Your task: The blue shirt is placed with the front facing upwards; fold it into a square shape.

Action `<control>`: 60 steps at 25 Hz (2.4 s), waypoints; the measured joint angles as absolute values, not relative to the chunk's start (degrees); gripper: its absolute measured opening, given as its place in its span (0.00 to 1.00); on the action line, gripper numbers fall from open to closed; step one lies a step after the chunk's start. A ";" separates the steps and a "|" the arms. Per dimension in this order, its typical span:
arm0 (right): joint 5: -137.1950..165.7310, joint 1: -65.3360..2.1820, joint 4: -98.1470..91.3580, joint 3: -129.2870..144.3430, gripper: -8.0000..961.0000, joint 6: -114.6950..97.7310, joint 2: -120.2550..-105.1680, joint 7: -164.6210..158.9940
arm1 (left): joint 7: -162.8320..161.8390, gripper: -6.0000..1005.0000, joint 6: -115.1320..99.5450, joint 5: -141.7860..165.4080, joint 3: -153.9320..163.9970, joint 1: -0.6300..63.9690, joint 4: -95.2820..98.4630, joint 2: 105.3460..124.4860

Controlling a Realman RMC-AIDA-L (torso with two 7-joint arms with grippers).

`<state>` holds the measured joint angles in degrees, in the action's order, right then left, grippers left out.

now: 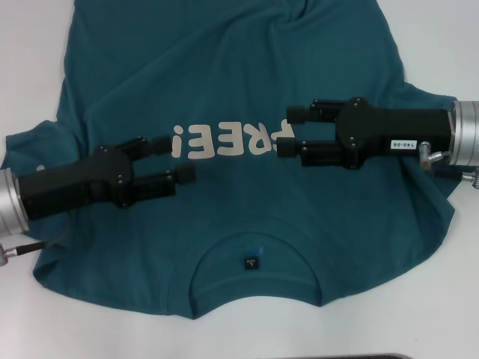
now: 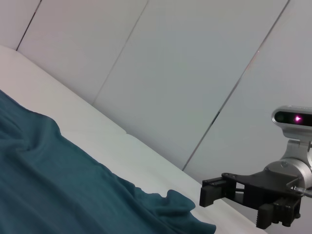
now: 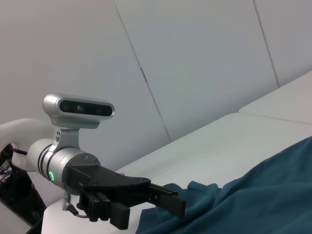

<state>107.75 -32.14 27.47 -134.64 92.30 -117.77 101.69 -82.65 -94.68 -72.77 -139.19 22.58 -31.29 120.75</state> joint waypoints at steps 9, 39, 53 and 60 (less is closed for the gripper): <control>107.60 -32.33 27.50 -134.64 0.79 92.38 -117.76 101.32 | -83.75 0.91 -94.63 -72.86 -139.66 22.55 -31.29 120.68; 107.25 -32.43 27.60 -135.33 0.79 92.39 -117.85 101.41 | -94.32 0.90 -88.06 -72.62 -150.62 15.54 -32.79 114.60; 107.21 -32.52 27.60 -135.10 0.79 92.46 -117.67 101.29 | -95.10 0.90 -84.77 -72.12 -151.77 13.37 -33.78 113.02; 107.21 -32.52 27.59 -135.30 0.79 92.62 -117.68 101.28 | -95.02 0.90 -82.06 -69.79 -151.74 13.65 -33.78 113.15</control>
<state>107.21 -32.52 27.59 -135.30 92.62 -117.68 101.28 -95.02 -82.06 -69.79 -151.75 13.65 -33.78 113.15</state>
